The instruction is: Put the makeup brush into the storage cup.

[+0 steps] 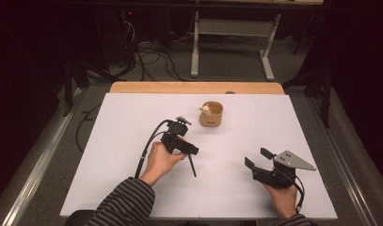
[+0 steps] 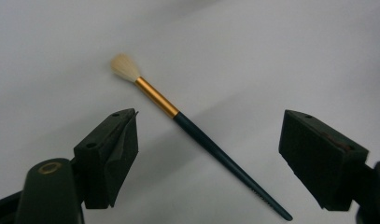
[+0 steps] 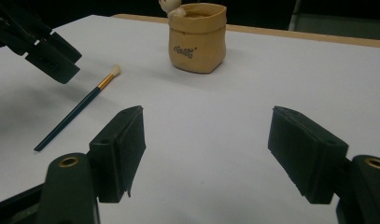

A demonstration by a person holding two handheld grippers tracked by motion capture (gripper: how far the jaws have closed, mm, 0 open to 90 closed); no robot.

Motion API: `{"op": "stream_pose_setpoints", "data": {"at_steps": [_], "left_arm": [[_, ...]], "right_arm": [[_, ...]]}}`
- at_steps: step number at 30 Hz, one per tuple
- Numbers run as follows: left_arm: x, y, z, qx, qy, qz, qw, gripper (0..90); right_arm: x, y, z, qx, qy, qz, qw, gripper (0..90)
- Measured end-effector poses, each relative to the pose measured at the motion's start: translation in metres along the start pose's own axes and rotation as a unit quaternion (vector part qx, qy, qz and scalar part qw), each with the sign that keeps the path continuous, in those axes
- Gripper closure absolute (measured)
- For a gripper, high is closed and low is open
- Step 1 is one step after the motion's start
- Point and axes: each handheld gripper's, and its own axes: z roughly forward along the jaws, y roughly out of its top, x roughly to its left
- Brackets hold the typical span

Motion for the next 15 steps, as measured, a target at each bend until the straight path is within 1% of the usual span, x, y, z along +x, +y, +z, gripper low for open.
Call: {"op": "stream_pose_setpoints", "data": {"at_steps": [6, 11, 15], "left_arm": [[0.0, 0.0, 0.007, 0.018, 0.003, -0.003, 0.9998, 20.8], [-0.001, -0.001, 0.012, 0.029, 0.013, 0.002, 0.9995, 21.6], [-0.002, -0.001, 0.016, 0.036, 0.022, -0.002, 0.9991, 22.1]], "right_arm": [[0.0, 0.0, 0.0, 0.0, 0.0, 0.0, 1.0, 29.3], [0.0, 0.0, 0.0, 0.0, 0.001, 0.0, 1.0, 29.4], [0.0, 0.0, 0.0, 0.0, 0.001, 0.0, 1.0, 29.4]]}}
